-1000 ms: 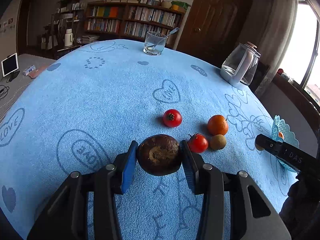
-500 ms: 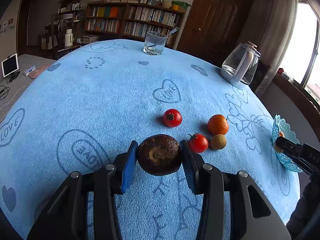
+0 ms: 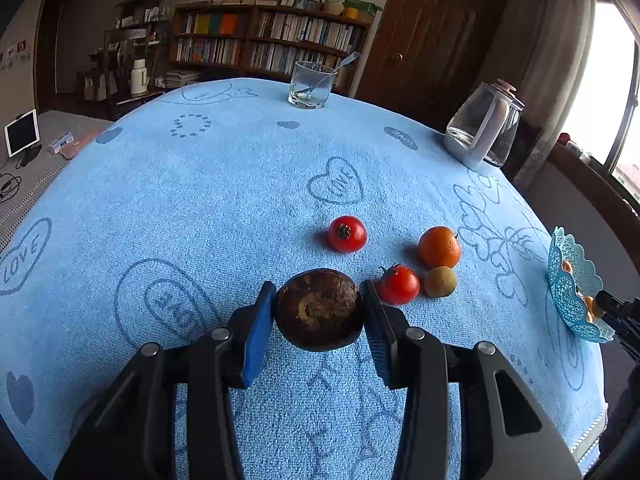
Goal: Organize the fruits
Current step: 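Carry the brown fruit into the basket and open the right tool while the left tool holds the mangosteen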
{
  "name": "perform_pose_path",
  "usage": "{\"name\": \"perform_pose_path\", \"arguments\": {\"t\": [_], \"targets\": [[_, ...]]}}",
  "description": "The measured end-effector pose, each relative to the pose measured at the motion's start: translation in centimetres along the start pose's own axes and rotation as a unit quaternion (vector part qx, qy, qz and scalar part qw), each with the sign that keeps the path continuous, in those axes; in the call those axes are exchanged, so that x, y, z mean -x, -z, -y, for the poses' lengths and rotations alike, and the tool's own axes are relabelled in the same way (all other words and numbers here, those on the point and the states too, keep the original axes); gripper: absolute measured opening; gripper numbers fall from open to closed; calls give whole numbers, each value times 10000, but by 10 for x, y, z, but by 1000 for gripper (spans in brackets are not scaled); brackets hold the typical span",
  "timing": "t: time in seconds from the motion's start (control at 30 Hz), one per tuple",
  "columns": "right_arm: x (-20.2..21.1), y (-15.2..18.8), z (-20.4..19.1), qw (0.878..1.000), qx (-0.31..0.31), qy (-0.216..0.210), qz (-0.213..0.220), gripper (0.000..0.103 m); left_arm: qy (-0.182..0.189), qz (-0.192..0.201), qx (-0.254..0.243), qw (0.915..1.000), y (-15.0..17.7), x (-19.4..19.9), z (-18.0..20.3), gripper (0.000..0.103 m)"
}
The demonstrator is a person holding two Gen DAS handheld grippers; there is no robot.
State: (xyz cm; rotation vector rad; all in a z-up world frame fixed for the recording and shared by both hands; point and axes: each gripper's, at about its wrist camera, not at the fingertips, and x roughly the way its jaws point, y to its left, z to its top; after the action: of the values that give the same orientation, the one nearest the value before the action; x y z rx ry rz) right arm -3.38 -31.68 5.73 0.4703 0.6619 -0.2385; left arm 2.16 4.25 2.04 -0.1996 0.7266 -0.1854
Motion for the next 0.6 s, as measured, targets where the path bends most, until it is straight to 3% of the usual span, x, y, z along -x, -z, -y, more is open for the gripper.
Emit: {"name": "perform_pose_path", "arguments": {"t": [0.6], "targets": [[-2,-5,39,9994,-239,231,-15,32,-189,-7,-100,9998,0,0,6,43]]}}
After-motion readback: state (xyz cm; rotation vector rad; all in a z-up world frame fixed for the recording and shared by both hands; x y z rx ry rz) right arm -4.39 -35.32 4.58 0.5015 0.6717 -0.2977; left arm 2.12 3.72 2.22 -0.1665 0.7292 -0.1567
